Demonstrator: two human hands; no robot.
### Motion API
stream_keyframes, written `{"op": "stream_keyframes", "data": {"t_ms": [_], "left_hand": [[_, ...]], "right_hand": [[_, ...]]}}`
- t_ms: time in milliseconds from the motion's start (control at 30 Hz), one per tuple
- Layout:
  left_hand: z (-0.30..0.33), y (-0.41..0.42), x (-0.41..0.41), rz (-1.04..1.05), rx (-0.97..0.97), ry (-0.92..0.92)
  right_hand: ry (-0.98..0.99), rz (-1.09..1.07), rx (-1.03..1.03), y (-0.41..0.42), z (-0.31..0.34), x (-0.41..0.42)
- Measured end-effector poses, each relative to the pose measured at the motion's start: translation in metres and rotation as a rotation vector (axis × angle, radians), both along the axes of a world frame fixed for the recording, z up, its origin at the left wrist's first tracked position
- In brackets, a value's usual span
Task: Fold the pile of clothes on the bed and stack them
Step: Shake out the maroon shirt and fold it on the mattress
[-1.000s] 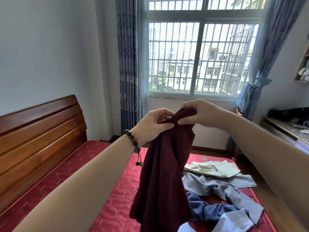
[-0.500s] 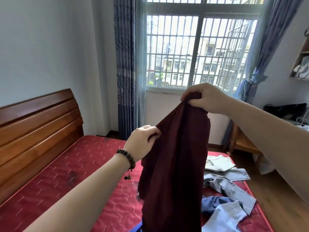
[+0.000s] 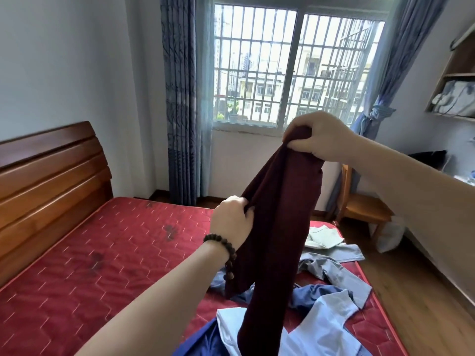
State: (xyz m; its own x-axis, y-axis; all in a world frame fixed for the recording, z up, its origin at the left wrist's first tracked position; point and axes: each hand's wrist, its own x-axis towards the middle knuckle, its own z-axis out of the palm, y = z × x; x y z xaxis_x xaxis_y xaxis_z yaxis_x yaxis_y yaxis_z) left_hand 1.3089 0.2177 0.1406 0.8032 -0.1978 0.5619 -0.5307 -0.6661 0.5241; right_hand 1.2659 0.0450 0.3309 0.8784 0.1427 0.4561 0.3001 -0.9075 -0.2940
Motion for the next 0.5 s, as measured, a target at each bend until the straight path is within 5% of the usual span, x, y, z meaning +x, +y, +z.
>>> {"op": "stream_keyframes", "data": {"t_ms": [233,367,500], "left_hand": [[0.039,0.035,0.026,-0.319,-0.041,-0.083],[0.052,0.049,0.011,-0.41,-0.059,-0.26],[0.006,0.064,0.018,-0.417,0.051,-0.069]], "right_hand": [[0.205,-0.066,-0.261,-0.036,0.017,-0.031],[-0.112,-0.056,-0.067,-0.036,0.014,-0.048],[0.116,-0.108,-0.201,-0.023,-0.027,-0.032]]}}
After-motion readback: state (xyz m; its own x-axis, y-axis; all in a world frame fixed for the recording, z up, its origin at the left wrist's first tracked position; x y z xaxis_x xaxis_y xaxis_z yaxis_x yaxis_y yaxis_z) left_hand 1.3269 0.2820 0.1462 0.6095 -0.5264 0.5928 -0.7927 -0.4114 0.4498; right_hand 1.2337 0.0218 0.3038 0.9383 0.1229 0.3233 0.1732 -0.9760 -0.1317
